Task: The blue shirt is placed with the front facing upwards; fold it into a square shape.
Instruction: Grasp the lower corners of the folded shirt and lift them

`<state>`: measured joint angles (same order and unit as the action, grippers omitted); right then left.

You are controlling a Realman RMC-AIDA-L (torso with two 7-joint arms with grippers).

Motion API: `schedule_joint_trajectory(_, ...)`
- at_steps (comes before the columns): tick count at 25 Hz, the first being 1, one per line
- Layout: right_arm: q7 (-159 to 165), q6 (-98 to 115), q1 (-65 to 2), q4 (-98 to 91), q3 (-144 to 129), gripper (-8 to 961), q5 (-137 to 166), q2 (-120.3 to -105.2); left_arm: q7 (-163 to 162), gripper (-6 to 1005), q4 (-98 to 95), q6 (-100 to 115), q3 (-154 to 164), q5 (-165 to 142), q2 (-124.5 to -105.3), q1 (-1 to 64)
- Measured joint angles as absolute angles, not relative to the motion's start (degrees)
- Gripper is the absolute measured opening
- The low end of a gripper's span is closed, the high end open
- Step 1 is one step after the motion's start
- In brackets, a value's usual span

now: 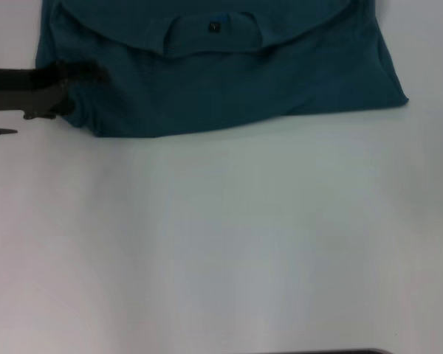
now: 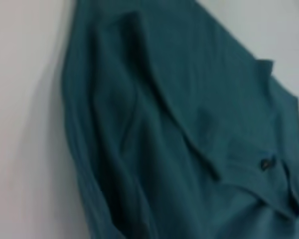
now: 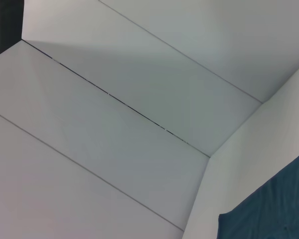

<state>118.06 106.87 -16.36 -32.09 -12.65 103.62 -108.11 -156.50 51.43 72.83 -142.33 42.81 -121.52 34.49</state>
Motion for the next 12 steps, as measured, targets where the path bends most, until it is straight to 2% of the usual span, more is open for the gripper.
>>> schedule_joint_trajectory(12,118.03,106.80,-16.46,-32.04,-12.65,863,103.66,-108.06,-157.26,900,49.50,70.92,-142.15,42.12,-120.49,32.53)
